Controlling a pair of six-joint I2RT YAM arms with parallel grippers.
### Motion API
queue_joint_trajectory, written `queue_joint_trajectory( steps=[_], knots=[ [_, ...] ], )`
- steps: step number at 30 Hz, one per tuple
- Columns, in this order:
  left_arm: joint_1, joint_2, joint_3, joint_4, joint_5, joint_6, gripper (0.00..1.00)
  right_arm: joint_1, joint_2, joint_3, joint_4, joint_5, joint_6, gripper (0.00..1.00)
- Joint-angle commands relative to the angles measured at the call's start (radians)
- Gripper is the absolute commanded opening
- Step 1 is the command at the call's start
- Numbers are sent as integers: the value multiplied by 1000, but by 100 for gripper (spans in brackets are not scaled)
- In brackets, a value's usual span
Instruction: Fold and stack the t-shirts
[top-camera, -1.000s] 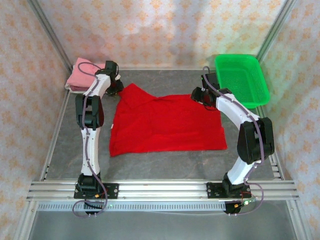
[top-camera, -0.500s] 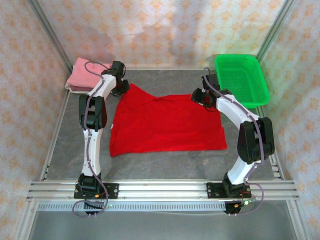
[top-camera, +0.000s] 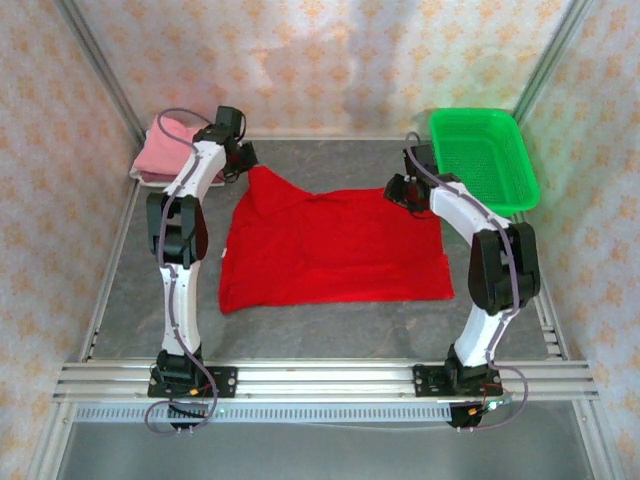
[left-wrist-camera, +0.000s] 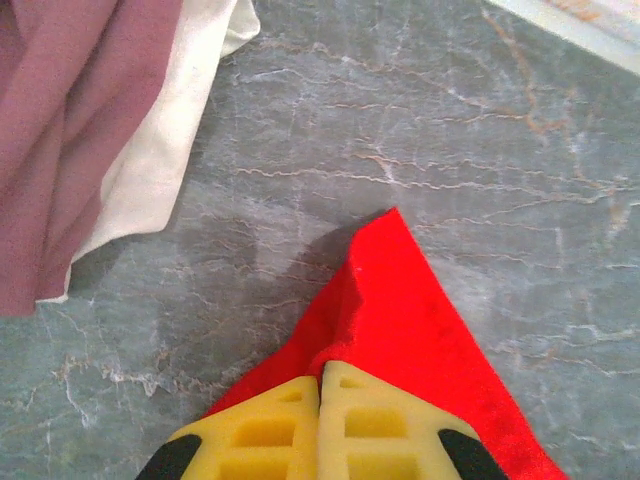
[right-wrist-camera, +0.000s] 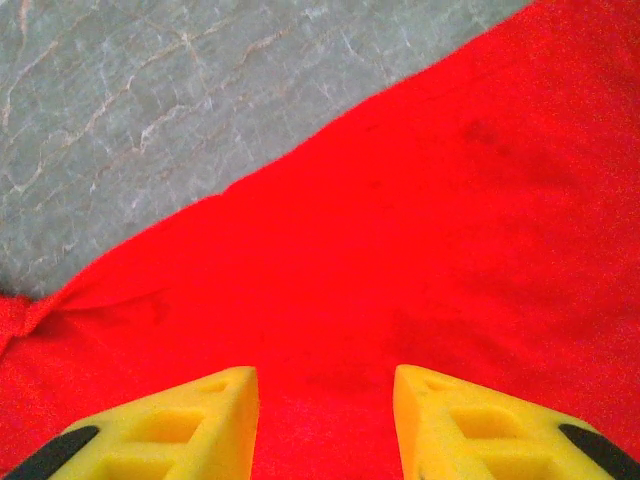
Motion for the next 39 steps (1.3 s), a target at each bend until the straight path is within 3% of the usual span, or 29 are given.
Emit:
queue_joint_trajectory(
  steps=[1, 14, 20, 28, 34, 39],
  knots=[
    [-9, -107, -56, 65, 51, -40, 0, -20, 60, 93, -51, 78, 5, 41],
    [-27, -452, -583, 384, 153, -174, 0, -42, 469, 606, -356, 384, 52, 56],
    [-31, -578, -788, 479, 157, -228, 0, -34, 638, 861, -508, 484, 105, 56],
    [-31, -651, -978, 563, 196, -265, 0, -27, 737, 987, -578, 553, 166, 60],
    [-29, -694, -1065, 575, 187, -246, 0, -21, 857, 1154, -659, 520, 194, 59],
    [-20, -747, -1121, 565, 161, -226, 0, -19, 883, 1151, -647, 505, 212, 56]
  ],
)
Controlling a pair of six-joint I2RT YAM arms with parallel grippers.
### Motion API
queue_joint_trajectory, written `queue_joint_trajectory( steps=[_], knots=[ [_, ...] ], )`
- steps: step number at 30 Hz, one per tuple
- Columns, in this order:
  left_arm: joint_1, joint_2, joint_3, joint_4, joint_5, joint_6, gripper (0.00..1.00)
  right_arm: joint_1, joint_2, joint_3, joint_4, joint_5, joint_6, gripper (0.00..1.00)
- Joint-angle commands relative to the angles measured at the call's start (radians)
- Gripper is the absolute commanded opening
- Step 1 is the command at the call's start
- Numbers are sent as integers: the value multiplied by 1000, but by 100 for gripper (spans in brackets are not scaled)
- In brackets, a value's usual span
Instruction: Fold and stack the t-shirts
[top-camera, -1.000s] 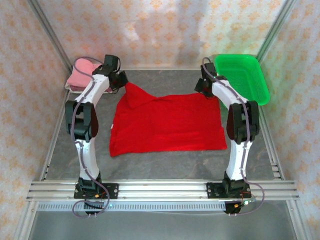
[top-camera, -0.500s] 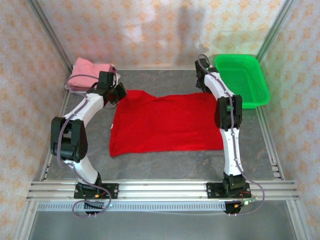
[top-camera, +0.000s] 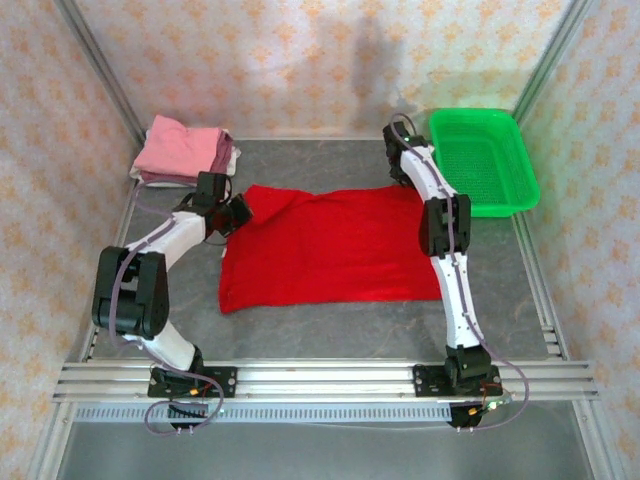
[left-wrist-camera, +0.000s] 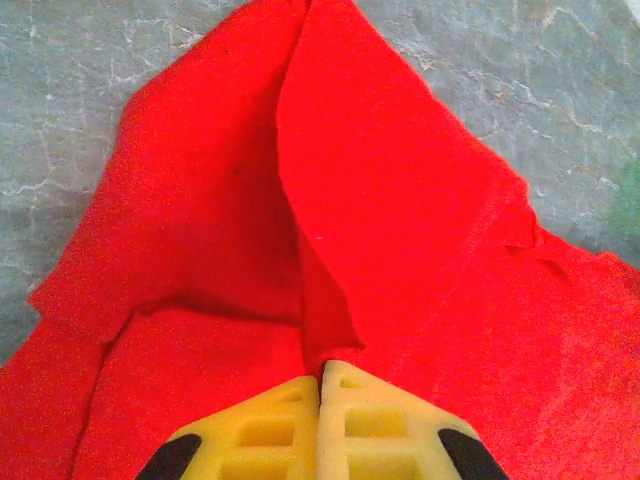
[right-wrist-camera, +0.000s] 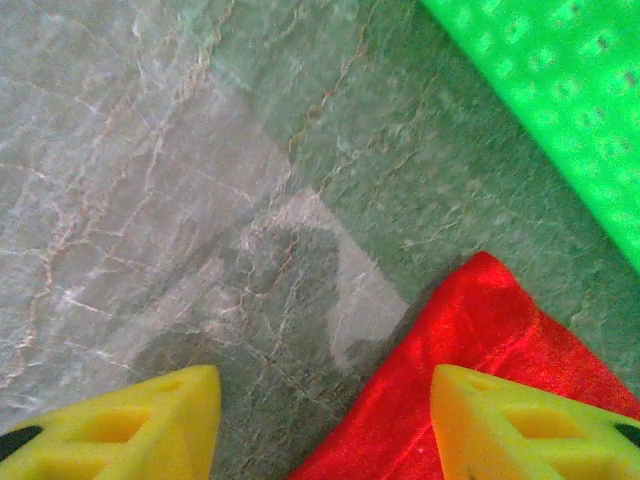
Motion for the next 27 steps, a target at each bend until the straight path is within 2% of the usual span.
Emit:
queue_joint_trajectory(
  steps=[1, 3, 8, 10, 16, 22, 27],
  knots=[
    [10, -52, -32, 37, -10, 18, 0, 8, 28, 25, -58, 6, 29, 54],
    [18, -52, -51, 40, -7, 23, 0, 10, 34, 23, -58, 6, 29, 51],
    [47, -57, -73, 48, -11, 35, 0, 11, 35, 23, -62, 8, 17, 28],
    [55, -60, -66, 37, -17, 45, 0, 11, 24, 22, -65, 20, 10, 24],
    [79, -71, -46, 19, -85, 75, 0, 8, -57, -30, -45, 60, -28, 1],
    [111, -30, -4, 18, -116, 77, 0, -4, -179, -182, 41, 38, -50, 0],
    [112, -11, 44, 21, -70, 64, 0, -19, -261, -287, 90, 20, -63, 0]
  ],
)
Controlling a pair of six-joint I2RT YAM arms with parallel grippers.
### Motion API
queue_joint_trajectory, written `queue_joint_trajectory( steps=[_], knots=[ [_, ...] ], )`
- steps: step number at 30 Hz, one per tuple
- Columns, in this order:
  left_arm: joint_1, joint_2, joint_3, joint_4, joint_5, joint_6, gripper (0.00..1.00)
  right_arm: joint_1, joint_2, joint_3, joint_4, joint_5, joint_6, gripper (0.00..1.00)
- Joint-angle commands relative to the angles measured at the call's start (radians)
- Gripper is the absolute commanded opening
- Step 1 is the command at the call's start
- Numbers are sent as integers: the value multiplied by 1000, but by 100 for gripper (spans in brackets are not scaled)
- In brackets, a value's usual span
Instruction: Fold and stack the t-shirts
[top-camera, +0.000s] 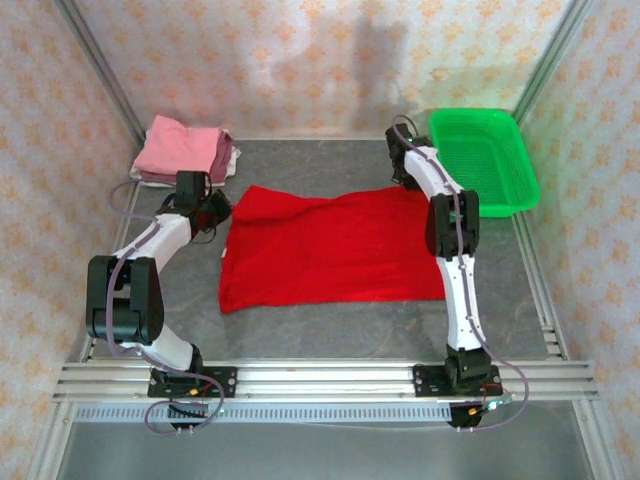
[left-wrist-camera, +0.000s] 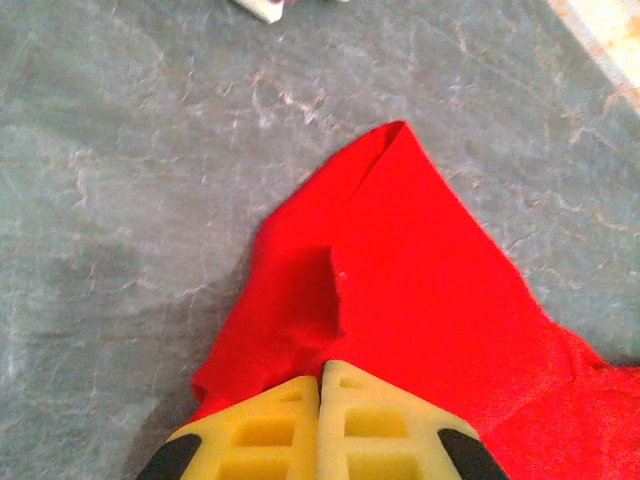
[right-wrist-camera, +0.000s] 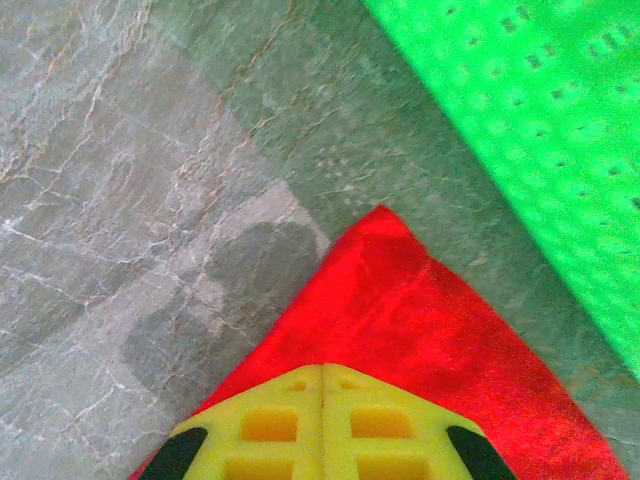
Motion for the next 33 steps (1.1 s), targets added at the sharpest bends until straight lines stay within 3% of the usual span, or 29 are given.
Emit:
queue_joint_trajectory(
  steps=[1, 5, 6, 8, 9, 17, 23, 33],
  knots=[
    [4, 15, 51, -13, -6, 4, 0, -14, -114, -77, 65, 2, -24, 0],
    [7, 5, 101, -80, -62, 49, 0, -18, -175, -166, 117, 19, -45, 0],
    [7, 3, 105, -80, -62, 51, 0, -21, -179, -178, 125, 24, -47, 5],
    [7, 10, 117, -84, -51, 49, 0, -31, -158, -152, 106, 17, -53, 33],
    [7, 13, 121, -89, -56, 47, 0, -34, -140, -130, 94, 13, -59, 36],
    [45, -9, 78, -55, -101, 24, 0, -37, 85, 142, -37, -17, -72, 40],
    [127, -63, 28, -34, -128, 20, 0, -36, 105, 156, -16, -49, -70, 47],
    [128, 9, 52, -21, -42, 29, 0, -15, 103, 183, 31, -169, -82, 51]
  ],
)
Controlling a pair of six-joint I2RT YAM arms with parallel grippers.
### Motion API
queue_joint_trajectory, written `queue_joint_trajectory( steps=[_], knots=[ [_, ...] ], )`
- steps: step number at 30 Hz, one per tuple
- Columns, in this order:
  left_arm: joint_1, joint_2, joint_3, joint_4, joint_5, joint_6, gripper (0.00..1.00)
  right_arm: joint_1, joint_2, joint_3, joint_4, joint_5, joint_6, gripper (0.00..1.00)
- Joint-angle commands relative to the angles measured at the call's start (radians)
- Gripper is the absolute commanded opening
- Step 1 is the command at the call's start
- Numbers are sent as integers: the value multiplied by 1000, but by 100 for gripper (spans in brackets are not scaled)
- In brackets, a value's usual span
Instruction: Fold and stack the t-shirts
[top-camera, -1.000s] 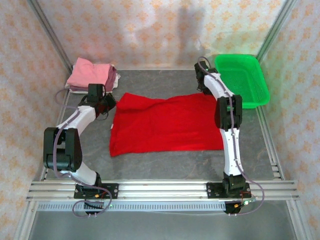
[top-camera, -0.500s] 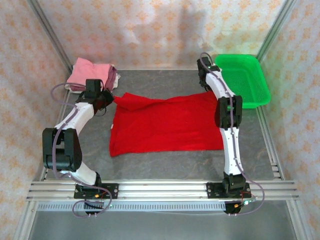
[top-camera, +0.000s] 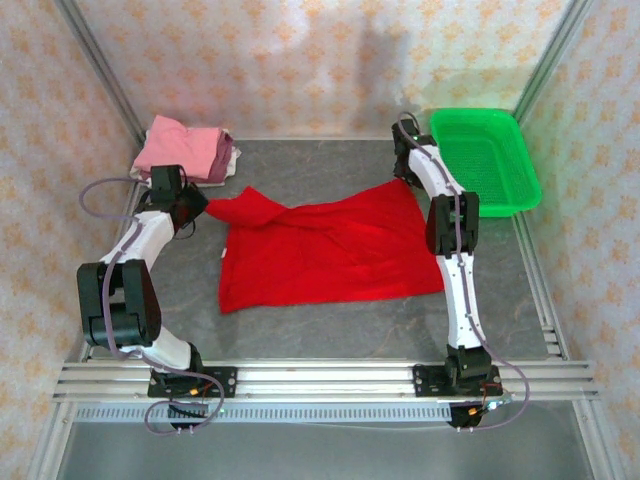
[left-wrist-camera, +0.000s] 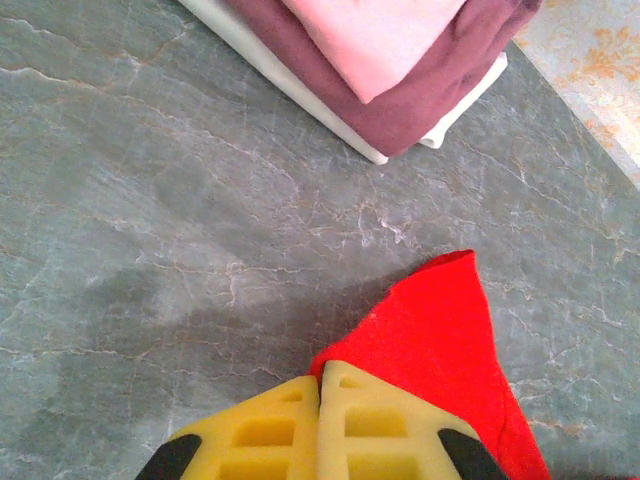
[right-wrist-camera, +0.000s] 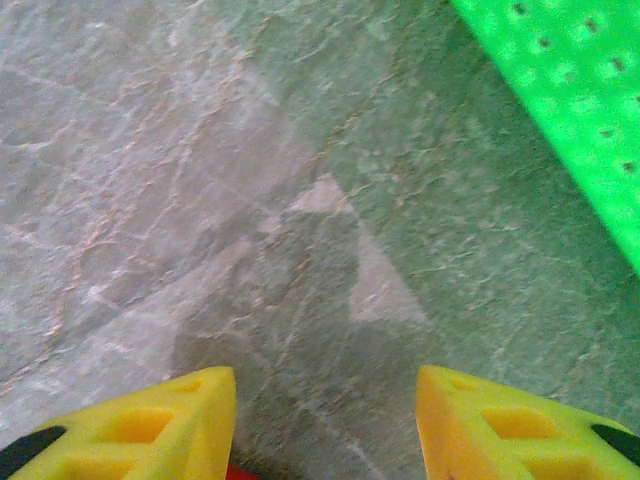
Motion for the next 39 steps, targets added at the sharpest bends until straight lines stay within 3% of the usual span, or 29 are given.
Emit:
queue_joint_trajectory(
  steps=[1, 6, 15, 18, 23, 30, 39],
  knots=[
    [-9, 38, 18, 19, 30, 4, 0, 17, -3, 29, 15, -60, -14, 51],
    [-28, 53, 18, 20, 37, 13, 0, 34, 2, 44, 30, -57, -16, 55],
    [-45, 70, 28, 16, 46, 15, 0, 31, 91, 118, 9, -31, -51, 52],
    [-48, 71, 32, 19, 47, 12, 0, 29, 117, 145, -9, -42, -52, 47],
    [-53, 72, 44, 12, 39, 8, 0, 29, 111, 138, -20, -37, -43, 23],
    [-98, 133, 147, -34, 43, 27, 0, -3, 25, 95, -12, -22, 1, 1],
    [-183, 232, 340, -99, 62, 33, 0, -53, -91, 34, 20, -12, -5, 0]
  ],
)
